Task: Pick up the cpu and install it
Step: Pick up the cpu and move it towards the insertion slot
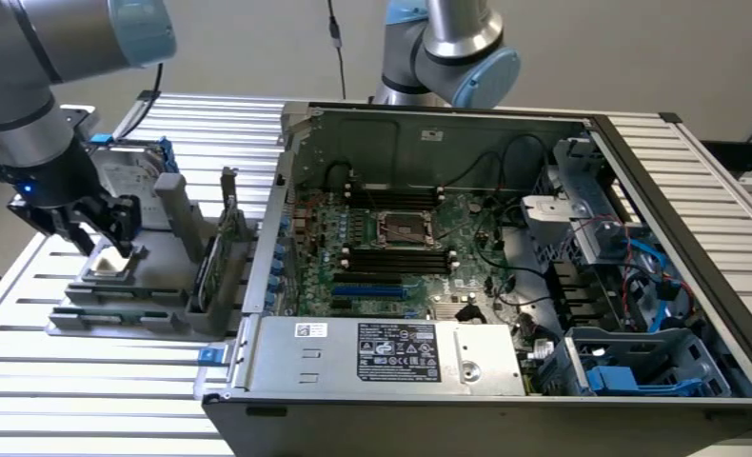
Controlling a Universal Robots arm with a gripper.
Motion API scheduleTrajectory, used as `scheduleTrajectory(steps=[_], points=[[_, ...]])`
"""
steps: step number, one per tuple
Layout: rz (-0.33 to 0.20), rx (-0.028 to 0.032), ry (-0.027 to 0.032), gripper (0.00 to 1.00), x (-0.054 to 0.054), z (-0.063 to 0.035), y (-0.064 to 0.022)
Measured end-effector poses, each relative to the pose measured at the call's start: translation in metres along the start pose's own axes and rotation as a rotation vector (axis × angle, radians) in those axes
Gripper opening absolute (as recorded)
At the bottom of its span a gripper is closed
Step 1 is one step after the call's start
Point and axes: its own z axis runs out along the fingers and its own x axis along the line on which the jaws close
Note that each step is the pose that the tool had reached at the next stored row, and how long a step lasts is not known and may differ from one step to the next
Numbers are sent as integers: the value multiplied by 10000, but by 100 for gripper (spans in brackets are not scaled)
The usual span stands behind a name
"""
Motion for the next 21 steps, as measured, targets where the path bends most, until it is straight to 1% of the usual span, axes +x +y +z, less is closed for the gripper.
scheduleTrajectory(steps=[4,7,12,19,21], points=[[2,-3,4,56,-10,39,-1],[3,-1,35,56,-11,49,-3],[2,-1,38,56,-12,94,-6],[3,-2,43,56,-12,115,-7],[3,-1,53,58,-12,116,-7]])
